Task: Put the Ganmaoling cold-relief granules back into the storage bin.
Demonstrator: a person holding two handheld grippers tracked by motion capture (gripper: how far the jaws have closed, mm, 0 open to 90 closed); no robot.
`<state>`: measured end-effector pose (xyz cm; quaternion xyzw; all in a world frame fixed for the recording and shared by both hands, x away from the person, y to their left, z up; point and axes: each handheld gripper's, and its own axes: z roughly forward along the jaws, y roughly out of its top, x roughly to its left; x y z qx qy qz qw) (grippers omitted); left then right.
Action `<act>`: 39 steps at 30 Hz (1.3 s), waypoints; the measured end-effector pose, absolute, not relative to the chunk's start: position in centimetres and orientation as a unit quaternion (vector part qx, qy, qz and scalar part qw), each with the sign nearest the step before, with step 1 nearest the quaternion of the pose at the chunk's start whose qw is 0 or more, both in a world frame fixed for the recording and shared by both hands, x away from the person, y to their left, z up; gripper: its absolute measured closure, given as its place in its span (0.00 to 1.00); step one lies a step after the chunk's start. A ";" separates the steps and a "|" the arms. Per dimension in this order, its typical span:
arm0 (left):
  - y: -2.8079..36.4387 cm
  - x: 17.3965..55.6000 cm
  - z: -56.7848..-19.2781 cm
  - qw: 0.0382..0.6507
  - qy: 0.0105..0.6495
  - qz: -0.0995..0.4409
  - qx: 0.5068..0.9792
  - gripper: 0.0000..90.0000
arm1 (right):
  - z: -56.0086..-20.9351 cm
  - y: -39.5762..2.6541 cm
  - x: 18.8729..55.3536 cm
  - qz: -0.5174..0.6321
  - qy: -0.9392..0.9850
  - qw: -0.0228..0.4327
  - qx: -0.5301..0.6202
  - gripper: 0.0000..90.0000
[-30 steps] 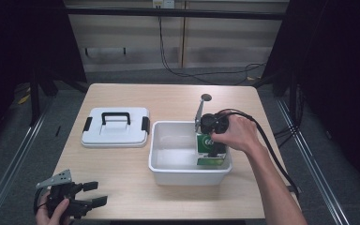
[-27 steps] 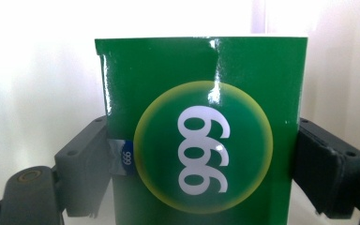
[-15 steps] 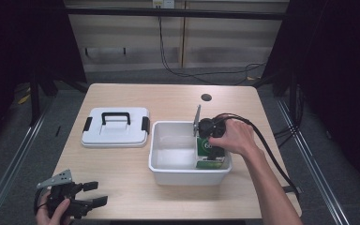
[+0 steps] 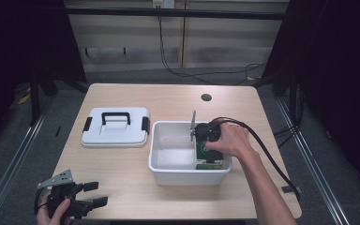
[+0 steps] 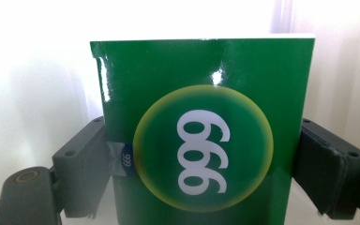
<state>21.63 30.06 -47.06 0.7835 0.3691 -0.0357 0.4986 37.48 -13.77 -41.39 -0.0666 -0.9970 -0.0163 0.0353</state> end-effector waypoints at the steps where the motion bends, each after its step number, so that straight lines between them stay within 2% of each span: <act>1: 30.1 21.6 -47.1 0.499 0.369 -0.036 0.784 0.18 | -41.5 -13.7 37.4 -0.014 -0.997 0.035 -0.068 0.15; 20: 30.0 21.6 -47.1 0.498 0.369 -0.038 0.784 0.18 | -42.0 -13.9 37.3 -0.014 -0.997 0.031 -0.065 0.10; 39: 30.1 21.6 -47.1 0.501 0.371 -0.038 0.781 0.18 | -39.3 -15.6 36.5 -0.095 -0.992 0.018 -0.078 0.10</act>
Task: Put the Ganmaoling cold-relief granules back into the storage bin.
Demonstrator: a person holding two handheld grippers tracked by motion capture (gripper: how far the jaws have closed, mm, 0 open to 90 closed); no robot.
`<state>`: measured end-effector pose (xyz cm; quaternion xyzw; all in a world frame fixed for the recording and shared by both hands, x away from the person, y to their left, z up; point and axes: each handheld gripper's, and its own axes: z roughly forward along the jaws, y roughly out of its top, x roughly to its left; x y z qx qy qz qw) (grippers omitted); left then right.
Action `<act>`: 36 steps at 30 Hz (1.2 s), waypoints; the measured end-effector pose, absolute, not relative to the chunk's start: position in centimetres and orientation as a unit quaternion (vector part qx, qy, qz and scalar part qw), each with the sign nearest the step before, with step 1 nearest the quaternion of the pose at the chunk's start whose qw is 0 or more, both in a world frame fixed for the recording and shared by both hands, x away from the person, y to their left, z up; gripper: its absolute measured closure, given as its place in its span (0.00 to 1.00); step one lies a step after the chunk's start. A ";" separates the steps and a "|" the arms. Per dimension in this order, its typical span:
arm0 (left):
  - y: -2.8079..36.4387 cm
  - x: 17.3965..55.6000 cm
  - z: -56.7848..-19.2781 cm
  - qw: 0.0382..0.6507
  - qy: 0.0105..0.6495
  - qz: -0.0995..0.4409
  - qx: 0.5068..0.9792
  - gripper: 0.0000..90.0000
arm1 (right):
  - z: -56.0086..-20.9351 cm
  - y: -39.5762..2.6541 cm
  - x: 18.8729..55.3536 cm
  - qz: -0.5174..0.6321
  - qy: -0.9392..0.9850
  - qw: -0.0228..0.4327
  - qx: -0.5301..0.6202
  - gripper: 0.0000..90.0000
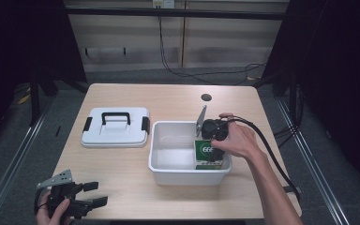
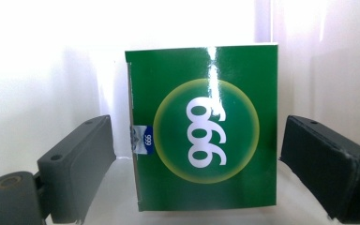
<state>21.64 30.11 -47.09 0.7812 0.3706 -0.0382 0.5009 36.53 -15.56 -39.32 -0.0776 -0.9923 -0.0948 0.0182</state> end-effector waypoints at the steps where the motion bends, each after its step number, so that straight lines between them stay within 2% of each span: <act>1: 30.1 21.6 -47.1 0.501 0.371 -0.038 0.781 0.18 | -39.2 -15.7 36.4 -0.100 -0.991 0.018 -0.084 0.10; 13: 30.1 21.7 -47.1 0.499 0.368 -0.036 0.784 0.18 | -36.8 -17.9 35.7 -0.191 -0.976 0.000 -0.108 0.14; 24: 30.1 21.6 -47.1 0.499 0.370 -0.037 0.783 0.18 | -36.1 -19.6 35.1 -0.248 -0.960 -0.013 -0.128 0.16; 36: 30.1 21.7 -47.1 0.498 0.370 -0.037 0.783 0.18 | -35.2 -22.0 33.8 -0.335 -0.928 -0.047 -0.156 0.16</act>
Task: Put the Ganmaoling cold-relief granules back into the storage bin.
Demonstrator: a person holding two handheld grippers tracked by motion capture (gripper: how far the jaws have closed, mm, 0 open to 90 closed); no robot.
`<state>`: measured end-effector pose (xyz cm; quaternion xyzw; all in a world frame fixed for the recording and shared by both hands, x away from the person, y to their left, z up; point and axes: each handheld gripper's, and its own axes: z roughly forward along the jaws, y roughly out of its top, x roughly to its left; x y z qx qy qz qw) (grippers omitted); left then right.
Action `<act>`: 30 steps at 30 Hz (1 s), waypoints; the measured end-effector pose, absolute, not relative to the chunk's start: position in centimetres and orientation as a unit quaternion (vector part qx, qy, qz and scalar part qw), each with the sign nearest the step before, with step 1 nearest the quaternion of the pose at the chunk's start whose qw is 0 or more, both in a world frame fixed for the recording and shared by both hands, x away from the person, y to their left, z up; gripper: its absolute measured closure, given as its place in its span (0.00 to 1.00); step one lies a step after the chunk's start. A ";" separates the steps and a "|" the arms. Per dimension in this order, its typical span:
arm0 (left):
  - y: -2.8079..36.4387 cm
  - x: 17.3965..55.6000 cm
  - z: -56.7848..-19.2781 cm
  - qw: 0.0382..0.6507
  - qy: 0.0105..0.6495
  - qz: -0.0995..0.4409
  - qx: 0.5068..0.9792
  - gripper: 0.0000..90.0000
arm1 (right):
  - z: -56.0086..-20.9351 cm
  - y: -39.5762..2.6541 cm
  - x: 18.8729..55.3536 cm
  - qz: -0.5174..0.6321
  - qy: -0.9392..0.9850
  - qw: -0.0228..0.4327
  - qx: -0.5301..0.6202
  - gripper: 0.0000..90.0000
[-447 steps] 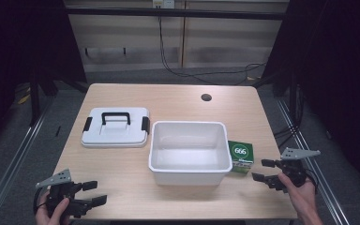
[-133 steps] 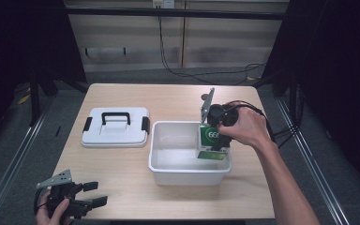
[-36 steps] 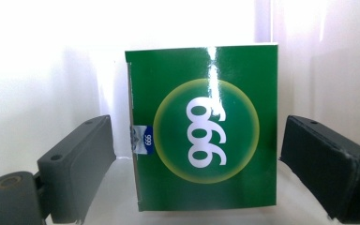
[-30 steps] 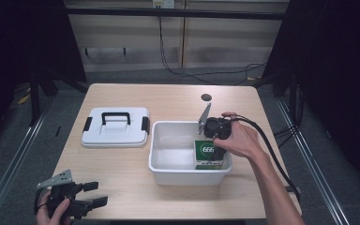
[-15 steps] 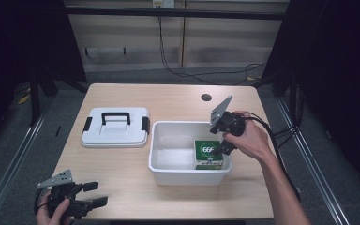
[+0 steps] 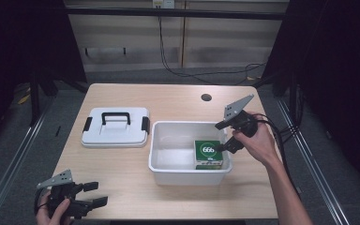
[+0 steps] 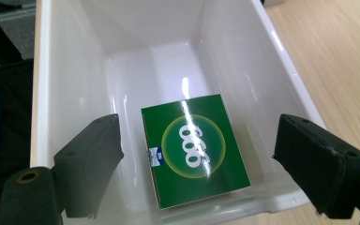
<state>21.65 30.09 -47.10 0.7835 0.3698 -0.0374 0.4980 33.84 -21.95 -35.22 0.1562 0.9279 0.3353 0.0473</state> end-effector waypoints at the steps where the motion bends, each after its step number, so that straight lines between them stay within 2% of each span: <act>1: 30.1 21.7 -47.1 0.498 0.370 -0.037 0.783 0.18 | -35.2 -22.0 33.8 0.335 0.928 0.047 0.156 0.16; 11: 30.1 21.7 -47.1 0.498 0.370 -0.037 0.784 0.18 | -34.6 -24.4 32.5 0.385 0.900 0.077 0.190 0.16; 16: 30.1 21.7 -47.1 0.499 0.369 -0.038 0.783 0.18 | -34.7 -25.2 32.0 0.386 0.897 0.074 0.202 0.16; 26: 30.0 21.7 -47.1 0.500 0.372 -0.036 0.781 0.18 | -35.3 -27.8 29.4 0.408 0.874 0.117 0.237 0.16; 30: 30.1 21.7 -47.1 0.499 0.372 -0.036 0.782 0.18 | -35.8 -28.5 28.7 0.410 0.869 0.120 0.247 0.16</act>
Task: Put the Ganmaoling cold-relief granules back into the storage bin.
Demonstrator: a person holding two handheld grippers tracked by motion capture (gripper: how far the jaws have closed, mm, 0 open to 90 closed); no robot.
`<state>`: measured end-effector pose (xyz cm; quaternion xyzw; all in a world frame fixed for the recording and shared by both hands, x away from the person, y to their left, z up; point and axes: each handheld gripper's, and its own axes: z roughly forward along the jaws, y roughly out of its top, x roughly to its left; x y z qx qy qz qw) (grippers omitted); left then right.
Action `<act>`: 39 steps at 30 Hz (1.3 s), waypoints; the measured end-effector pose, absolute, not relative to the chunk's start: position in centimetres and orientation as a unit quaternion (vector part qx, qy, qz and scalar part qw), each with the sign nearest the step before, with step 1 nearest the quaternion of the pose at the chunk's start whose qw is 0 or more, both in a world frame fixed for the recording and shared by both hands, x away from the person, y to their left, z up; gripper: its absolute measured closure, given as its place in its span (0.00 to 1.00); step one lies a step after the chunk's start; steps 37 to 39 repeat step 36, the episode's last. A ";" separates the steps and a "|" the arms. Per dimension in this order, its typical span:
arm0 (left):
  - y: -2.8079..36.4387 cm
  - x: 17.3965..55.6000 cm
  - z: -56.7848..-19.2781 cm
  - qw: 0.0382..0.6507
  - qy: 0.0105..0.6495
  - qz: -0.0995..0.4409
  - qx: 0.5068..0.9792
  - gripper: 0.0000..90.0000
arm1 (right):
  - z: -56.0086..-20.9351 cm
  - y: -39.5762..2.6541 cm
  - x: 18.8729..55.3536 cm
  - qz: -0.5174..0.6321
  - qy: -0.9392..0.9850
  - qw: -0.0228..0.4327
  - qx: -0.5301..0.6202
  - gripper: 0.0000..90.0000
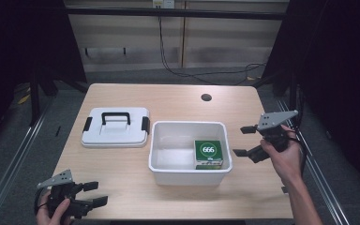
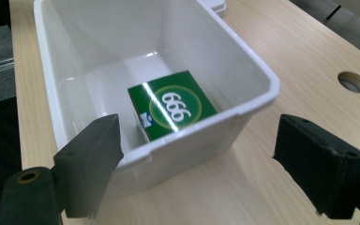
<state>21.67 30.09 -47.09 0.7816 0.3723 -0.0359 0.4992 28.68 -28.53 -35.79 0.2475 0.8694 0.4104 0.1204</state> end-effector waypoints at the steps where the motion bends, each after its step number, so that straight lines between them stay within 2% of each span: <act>1: 30.1 21.7 -47.1 0.499 0.372 -0.035 0.782 0.18 | -36.1 -29.2 28.3 0.410 0.867 0.122 0.256 0.16; 15: 30.1 21.8 -47.1 0.499 0.373 -0.035 0.781 0.18 | -39.1 -32.8 25.9 0.406 0.843 0.139 0.324 0.15; 35: 30.2 21.7 -47.1 0.501 0.374 -0.035 0.779 0.18 | -44.2 -34.4 25.3 0.403 0.826 0.142 0.368 0.15; 39: 30.2 21.7 -47.1 0.501 0.374 -0.035 0.779 0.18 | -44.2 -34.4 25.3 0.403 0.826 0.142 0.368 0.15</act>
